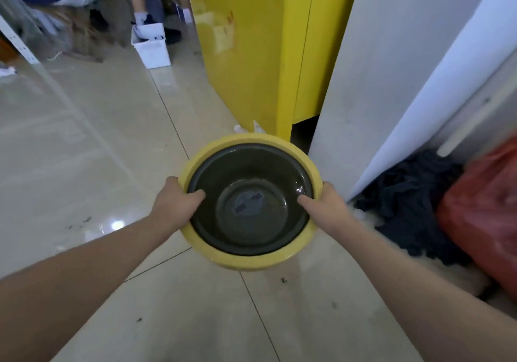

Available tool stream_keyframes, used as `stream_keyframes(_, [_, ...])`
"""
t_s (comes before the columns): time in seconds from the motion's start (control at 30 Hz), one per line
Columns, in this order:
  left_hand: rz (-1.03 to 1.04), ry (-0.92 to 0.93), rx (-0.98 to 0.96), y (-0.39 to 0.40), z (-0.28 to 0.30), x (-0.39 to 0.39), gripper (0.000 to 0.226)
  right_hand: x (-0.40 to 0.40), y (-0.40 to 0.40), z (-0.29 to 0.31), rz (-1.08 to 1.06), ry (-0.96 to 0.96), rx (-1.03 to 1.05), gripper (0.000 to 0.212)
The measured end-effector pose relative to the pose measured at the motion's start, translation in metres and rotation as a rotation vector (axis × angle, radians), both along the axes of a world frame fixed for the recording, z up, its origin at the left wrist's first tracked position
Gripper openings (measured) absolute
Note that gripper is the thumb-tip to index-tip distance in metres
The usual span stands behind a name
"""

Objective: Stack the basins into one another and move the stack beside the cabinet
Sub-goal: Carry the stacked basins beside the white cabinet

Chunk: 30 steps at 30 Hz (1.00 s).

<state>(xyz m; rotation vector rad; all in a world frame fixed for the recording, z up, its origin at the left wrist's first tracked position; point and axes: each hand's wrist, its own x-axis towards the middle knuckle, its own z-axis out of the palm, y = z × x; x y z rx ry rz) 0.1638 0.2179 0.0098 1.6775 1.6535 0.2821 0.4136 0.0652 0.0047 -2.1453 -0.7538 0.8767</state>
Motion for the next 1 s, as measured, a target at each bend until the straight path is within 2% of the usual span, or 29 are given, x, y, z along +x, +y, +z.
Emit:
stream_keyframes(0.13, [-0.019, -0.046, 0.019, 0.005, -0.011, 0.060, 0.045, 0.017, -0.016, -0.011, -0.219, -0.016, -0.036, 0.041])
stream_keyframes(0.23, [-0.052, -0.050, 0.025, 0.012, -0.025, 0.095, 0.039, 0.032, -0.025, -0.024, -0.308, -0.027, -0.027, 0.043])
stream_keyframes(0.43, [-0.172, -0.085, 0.077, 0.023, -0.059, 0.144, 0.033, 0.070, -0.033, -0.041, -0.355, -0.095, -0.043, 0.038])
stream_keyframes(0.73, [-0.232, -0.102, 0.067, 0.048, -0.106, 0.172, 0.027, 0.081, -0.020, -0.091, -0.393, 0.000, -0.080, 0.037])
stream_keyframes(0.87, [-0.253, -0.091, 0.076, 0.055, -0.119, 0.178, 0.029, 0.082, -0.015, -0.115, -0.409, 0.007, -0.049, 0.044])
stream_keyframes(1.0, [-0.228, -0.087, 0.046, 0.063, -0.132, 0.176, 0.033, 0.084, -0.006, -0.126, -0.385, 0.018, -0.014, 0.040])
